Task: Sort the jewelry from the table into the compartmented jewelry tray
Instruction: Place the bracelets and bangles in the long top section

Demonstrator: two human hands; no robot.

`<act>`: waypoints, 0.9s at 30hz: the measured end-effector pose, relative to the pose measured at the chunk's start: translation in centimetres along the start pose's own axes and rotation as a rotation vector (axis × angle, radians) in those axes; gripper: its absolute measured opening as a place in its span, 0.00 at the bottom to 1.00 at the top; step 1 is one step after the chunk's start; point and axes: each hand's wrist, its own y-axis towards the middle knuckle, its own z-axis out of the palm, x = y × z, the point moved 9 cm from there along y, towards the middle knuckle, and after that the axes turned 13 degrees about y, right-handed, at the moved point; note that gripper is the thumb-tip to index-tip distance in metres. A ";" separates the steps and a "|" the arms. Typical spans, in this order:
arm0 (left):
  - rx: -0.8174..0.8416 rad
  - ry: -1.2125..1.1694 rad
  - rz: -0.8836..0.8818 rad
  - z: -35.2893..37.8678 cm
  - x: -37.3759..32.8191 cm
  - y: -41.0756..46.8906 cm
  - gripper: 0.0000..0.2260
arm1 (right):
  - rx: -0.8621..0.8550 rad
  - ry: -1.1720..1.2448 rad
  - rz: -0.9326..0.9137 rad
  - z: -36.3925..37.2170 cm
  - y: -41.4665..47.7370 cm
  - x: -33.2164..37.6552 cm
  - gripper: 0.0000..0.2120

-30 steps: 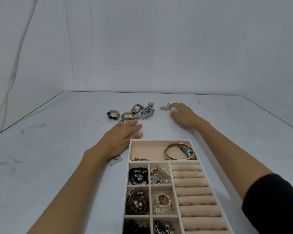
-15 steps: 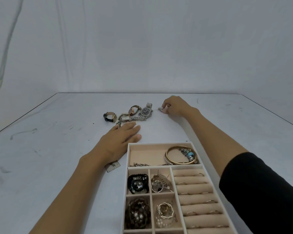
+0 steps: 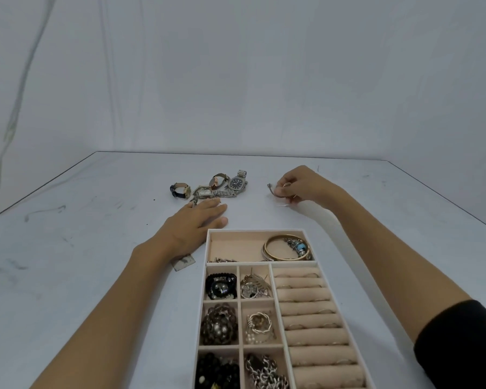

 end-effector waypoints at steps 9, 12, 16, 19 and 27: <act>-0.002 -0.032 -0.034 0.8 1.4 0.6 0.23 | 0.324 0.086 0.004 1.2 -8.0 4.7 0.03; 0.005 -0.043 -0.036 1.0 1.7 0.8 0.25 | 0.377 0.088 0.001 1.5 -9.9 5.6 0.03; -0.001 -0.045 -0.035 1.1 1.9 0.9 0.25 | 0.418 0.103 -0.014 1.8 -11.5 6.4 0.03; -0.015 -0.047 -0.024 1.1 1.8 0.9 0.23 | 0.447 0.036 0.007 2.2 -11.9 5.9 0.04; -0.021 -0.045 -0.011 1.1 1.9 1.1 0.22 | 0.494 -0.036 0.029 2.9 -12.3 5.4 0.03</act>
